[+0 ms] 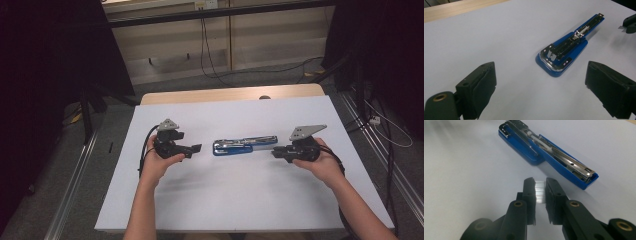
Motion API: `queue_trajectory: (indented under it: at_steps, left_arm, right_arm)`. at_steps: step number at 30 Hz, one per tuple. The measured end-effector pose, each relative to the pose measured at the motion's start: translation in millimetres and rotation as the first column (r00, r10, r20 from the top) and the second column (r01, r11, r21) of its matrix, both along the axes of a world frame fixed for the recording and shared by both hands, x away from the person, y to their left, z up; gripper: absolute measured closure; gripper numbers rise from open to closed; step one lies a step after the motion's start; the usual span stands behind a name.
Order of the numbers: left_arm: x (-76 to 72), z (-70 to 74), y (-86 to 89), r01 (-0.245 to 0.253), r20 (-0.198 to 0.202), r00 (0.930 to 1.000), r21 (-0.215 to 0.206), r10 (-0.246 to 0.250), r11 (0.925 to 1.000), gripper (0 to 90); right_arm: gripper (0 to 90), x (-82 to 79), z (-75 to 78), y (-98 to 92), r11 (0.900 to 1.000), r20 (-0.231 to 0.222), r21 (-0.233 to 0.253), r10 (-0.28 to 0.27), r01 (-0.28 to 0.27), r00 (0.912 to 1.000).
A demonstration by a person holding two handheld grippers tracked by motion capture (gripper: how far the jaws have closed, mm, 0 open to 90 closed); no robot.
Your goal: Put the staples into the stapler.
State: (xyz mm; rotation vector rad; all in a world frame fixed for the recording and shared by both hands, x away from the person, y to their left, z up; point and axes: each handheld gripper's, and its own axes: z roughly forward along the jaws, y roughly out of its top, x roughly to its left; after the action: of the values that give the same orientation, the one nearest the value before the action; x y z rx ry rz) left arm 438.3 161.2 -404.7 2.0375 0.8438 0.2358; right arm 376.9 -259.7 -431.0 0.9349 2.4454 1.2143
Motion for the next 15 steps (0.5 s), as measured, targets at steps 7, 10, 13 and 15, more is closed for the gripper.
queue_trajectory:
  at_steps: [7, 10, 13, 15]
  left_arm:
    - [-2.4, -0.4, 3.5, -0.002, -0.004, 1.0, 0.016, 0.002, 0.9999, 10.2]
    - [-4.0, -1.9, 6.1, -0.003, -0.003, 1.0, 0.025, 0.003, 0.9997, 10.2]
    - [-6.3, -3.2, 8.8, -0.004, -0.005, 1.0, 0.028, 0.004, 0.9996, 9.9]
    - [-7.4, -3.6, 10.3, -0.008, -0.006, 1.0, 0.022, 0.008, 0.9997, 9.8]
  right_arm:
    - [79.2, 4.6, 6.6, 2.9, 1.0, 0.009, -0.006, 0.023, -0.023, 0.9997]
    - [79.2, 6.5, 11.4, 1.5, 1.0, 0.011, 0.006, 0.026, -0.026, 0.9996]
    - [79.2, 8.7, 14.9, 0.7, 1.0, 0.013, 0.012, 0.029, -0.029, 0.9995]
    - [79.2, 10.2, 15.8, 1.2, 0.999, 0.013, 0.013, 0.034, -0.034, 0.9993]
